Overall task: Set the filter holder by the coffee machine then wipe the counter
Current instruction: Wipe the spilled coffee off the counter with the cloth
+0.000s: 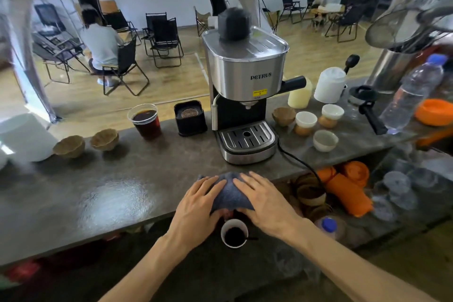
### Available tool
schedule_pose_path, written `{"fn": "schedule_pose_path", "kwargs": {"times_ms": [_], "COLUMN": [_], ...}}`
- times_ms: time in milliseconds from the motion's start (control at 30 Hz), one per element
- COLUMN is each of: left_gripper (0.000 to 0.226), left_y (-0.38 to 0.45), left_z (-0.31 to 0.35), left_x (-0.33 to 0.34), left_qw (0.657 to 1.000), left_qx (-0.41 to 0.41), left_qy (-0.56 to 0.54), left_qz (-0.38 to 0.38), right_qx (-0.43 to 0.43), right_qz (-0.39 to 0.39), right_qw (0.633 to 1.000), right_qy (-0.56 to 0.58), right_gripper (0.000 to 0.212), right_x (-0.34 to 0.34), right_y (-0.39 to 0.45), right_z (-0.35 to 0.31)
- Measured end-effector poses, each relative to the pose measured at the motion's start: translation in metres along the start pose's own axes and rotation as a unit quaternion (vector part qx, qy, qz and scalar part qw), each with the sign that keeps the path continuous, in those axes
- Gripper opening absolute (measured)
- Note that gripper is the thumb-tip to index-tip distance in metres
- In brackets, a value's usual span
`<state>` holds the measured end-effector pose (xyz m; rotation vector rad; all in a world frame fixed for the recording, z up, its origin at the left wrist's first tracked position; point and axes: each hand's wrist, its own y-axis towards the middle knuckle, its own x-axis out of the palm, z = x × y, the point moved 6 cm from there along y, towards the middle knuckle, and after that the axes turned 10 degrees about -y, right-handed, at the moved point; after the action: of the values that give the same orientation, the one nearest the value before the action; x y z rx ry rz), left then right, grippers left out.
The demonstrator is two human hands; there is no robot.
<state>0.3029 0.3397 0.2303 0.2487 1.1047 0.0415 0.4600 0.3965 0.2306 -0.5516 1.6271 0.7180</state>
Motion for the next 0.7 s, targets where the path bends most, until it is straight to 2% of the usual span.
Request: {"fn": "schedule_pose_path", "kwargs": {"times_ms": [67,167,267,433,600,700], "left_gripper": [0.062,0.055,0.056,0.062,0.058,0.058], "left_y": [0.0,0.013,0.027,0.043,0.063,0.095], "left_z": [-0.001,0.007,0.021,0.052,0.107,0.131], "left_x": [-0.011,-0.029,-0.049,-0.11,-0.206,-0.25], "left_qw": [1.0,0.999,0.997,0.992,0.969,0.961], "left_qx": [-0.007,-0.013,0.01,0.083,0.18,0.198], "left_qy": [-0.01,-0.051,-0.065,-0.063,-0.06,-0.035], "left_qz": [0.005,0.014,0.027,0.074,0.158,0.189], "right_qx": [0.003,0.052,0.063,0.044,0.018,0.009], "right_qz": [-0.013,-0.01,0.013,0.069,0.182,0.222], "right_qw": [0.999,0.99,0.988,0.991,0.982,0.975], "right_qy": [0.047,0.127,0.141,0.102,0.049,0.021], "right_gripper": [0.066,0.058,0.06,0.065,0.063,0.061], "right_x": [-0.004,-0.025,-0.052,-0.127,-0.245,-0.302], "right_y": [0.006,0.012,0.015,0.015,0.011,0.027], "right_z": [-0.001,0.007,0.009,0.006,-0.003,0.004]}}
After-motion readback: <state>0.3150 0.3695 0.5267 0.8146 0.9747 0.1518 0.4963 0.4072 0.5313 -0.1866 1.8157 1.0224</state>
